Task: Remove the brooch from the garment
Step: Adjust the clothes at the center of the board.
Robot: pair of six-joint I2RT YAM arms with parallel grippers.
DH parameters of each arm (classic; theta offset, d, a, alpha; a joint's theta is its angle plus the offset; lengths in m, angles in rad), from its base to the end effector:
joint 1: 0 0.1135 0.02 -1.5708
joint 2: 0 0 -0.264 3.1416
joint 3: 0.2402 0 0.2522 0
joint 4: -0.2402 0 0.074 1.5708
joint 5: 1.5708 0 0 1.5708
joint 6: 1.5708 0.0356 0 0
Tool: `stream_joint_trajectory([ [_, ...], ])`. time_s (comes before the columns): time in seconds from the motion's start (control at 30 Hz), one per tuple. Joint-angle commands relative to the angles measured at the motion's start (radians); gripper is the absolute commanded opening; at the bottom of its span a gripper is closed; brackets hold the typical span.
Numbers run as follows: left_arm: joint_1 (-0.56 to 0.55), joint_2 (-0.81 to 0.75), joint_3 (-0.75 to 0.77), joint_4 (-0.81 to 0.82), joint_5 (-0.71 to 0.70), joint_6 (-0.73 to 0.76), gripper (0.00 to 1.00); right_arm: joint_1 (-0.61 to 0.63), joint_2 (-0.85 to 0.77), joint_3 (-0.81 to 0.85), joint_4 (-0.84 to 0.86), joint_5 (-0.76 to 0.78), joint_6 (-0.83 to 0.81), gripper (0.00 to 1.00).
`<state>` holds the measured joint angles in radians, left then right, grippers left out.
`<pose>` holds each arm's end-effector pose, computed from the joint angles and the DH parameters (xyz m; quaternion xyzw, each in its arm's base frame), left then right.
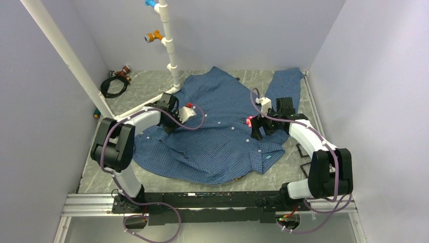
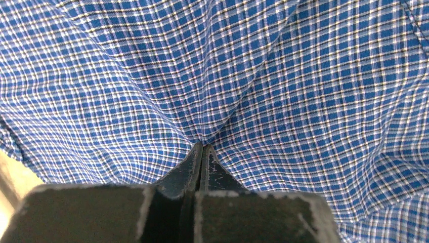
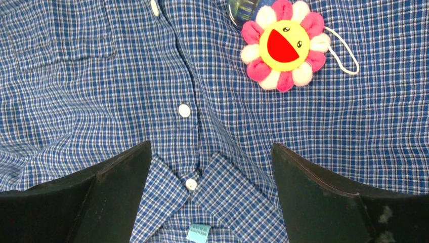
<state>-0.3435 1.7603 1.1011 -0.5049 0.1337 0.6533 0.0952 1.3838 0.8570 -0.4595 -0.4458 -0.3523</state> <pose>0.3217 -0.1201 0.1698 0.4790 0.8519 -0.0336 0.2092 0.2687 0.0411 0.2131 -0.2693 0.8965 0.1739 0.3058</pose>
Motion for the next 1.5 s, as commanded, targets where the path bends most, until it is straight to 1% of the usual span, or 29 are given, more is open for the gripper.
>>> stream_joint_trajectory([
  [0.0,0.045,-0.111,-0.076,-0.067,-0.006,0.084,0.0,0.021,-0.001,0.022,-0.014,-0.05,-0.033,0.88],
  [0.07,0.062,-0.136,-0.106,-0.084,0.003,0.111,0.0,0.025,0.006,0.031,-0.012,-0.057,-0.027,0.85],
  [0.17,0.063,-0.179,-0.16,-0.08,-0.022,0.172,0.0,0.032,0.009,0.043,-0.003,-0.062,-0.007,0.78],
  [0.23,0.068,-0.212,-0.17,-0.069,0.002,0.177,0.0,0.047,0.008,0.051,-0.002,-0.065,-0.002,0.74],
  [0.27,0.071,-0.226,-0.159,-0.075,0.037,0.166,0.04,0.061,0.006,0.051,0.001,-0.06,-0.006,0.71],
  [0.3,0.072,-0.238,-0.138,-0.085,0.087,0.151,0.13,0.077,0.006,0.048,0.009,-0.047,-0.008,0.7],
  [0.37,0.072,-0.255,-0.087,-0.095,0.193,0.104,0.38,0.114,0.014,0.046,0.027,-0.007,-0.013,0.67],
  [0.47,0.062,-0.26,-0.015,-0.051,0.339,0.007,0.64,0.148,0.06,0.065,0.042,0.053,-0.03,0.65],
  [0.5,0.055,-0.252,0.008,-0.022,0.366,-0.03,0.68,0.148,0.076,0.073,0.05,0.066,-0.03,0.63],
  [0.63,0.025,-0.166,0.139,0.057,0.432,-0.157,0.73,0.149,0.121,0.108,0.037,0.085,-0.053,0.6],
  [0.73,-0.009,-0.066,0.217,0.067,0.442,-0.196,0.73,0.148,0.133,0.108,0.033,0.088,-0.067,0.57],
  [0.77,-0.021,-0.032,0.234,0.067,0.438,-0.2,0.73,0.148,0.137,0.106,0.032,0.094,-0.072,0.54],
  [0.9,-0.05,0.076,0.262,0.047,0.457,-0.2,0.75,0.149,0.14,0.101,0.002,0.089,-0.089,0.38],
  [0.93,-0.053,0.087,0.258,0.05,0.462,-0.202,0.87,0.149,0.133,0.097,-0.006,0.08,-0.094,0.34],
  [0.97,-0.056,0.095,0.252,0.054,0.468,-0.204,0.89,0.15,0.13,0.094,-0.013,0.072,-0.096,0.31],
  [1.07,-0.065,0.104,0.227,0.072,0.479,-0.213,0.9,0.157,0.117,0.085,-0.025,0.06,-0.104,0.15],
  [1.13,-0.07,0.107,0.226,0.066,0.484,-0.213,0.86,0.162,0.114,0.082,-0.032,0.057,-0.107,0.04],
  [1.17,-0.074,0.106,0.226,0.068,0.475,-0.211,0.82,0.165,0.111,0.08,-0.034,0.056,-0.109,0.0],
  [1.3,-0.089,0.123,0.252,0.01,0.406,-0.178,0.56,0.169,0.093,0.08,-0.049,0.027,-0.11,0.0],
  [1.37,-0.091,0.127,0.256,-0.026,0.372,-0.152,0.45,0.168,0.078,0.078,-0.059,0.006,-0.116,0.0],
  [1.4,-0.091,0.124,0.244,-0.036,0.345,-0.135,0.43,0.169,0.071,0.075,-0.062,-0.001,-0.119,0.0],
  [1.43,-0.091,0.117,0.231,-0.036,0.324,-0.117,0.45,0.169,0.063,0.072,-0.065,-0.006,-0.121,0.0],
  [1.47,-0.091,0.106,0.217,-0.034,0.312,-0.102,0.52,0.168,0.057,0.068,-0.068,-0.01,-0.127,0.0],
])
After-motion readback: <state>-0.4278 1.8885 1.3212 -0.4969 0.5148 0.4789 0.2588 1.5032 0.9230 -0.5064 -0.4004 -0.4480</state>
